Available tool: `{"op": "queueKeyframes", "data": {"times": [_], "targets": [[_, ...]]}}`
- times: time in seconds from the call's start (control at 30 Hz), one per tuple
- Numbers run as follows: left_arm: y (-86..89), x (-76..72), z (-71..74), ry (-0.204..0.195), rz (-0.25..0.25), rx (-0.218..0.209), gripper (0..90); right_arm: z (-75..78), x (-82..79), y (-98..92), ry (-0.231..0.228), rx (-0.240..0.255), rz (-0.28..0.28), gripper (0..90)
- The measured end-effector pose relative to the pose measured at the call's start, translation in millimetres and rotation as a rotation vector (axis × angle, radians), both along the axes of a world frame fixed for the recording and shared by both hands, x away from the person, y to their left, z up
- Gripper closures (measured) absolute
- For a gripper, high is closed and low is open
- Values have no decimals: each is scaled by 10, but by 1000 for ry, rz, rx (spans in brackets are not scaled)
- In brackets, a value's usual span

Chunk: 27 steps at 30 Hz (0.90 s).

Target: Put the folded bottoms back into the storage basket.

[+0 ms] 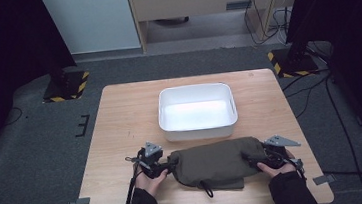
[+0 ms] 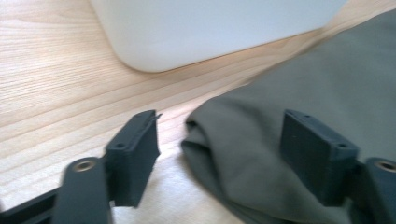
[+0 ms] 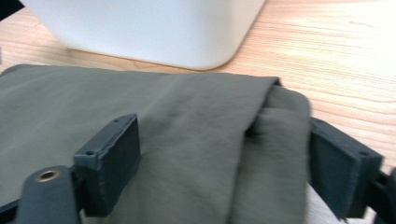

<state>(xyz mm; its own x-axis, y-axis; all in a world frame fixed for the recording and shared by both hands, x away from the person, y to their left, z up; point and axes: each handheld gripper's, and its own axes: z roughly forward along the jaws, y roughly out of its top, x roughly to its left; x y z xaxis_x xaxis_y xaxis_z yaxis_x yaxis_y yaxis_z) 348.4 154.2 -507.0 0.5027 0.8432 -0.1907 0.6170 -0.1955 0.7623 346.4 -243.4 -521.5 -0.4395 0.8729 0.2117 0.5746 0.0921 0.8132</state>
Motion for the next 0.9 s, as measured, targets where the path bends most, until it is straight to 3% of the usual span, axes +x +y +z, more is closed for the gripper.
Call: {"op": "queueKeyframes", "data": {"times": [0.13, 0.3, 0.47, 0.6, 0.63, 0.67, 0.7, 0.9], "targets": [[-100, -66, -41, 6, -28, 17, 211, -40, -2, -13, 21, -5, 8, 134], [-242, -69, -147, 25, -45, 69, 186, -81, -10, 24, 48, -17, 31, 143], [-316, -61, -230, 52, -35, 61, 161, -102, -25, 76, 75, -22, 61, 203], [-332, -63, -237, 38, -34, 75, 155, -111, -32, 98, 82, -17, 64, 243], [-339, -64, -240, 33, -37, 78, 161, -114, -39, 105, 92, -8, 70, 298], [-346, -64, -240, 32, -38, 80, 161, -114, -39, 105, 92, -8, 70, 298], [-363, -63, -239, 33, -45, 81, 196, -116, -44, 117, 98, 2, 80, 378], [-416, -62, -243, 12, -58, 72, 327, -117, -66, 146, 101, 15, 84, 463]]}}
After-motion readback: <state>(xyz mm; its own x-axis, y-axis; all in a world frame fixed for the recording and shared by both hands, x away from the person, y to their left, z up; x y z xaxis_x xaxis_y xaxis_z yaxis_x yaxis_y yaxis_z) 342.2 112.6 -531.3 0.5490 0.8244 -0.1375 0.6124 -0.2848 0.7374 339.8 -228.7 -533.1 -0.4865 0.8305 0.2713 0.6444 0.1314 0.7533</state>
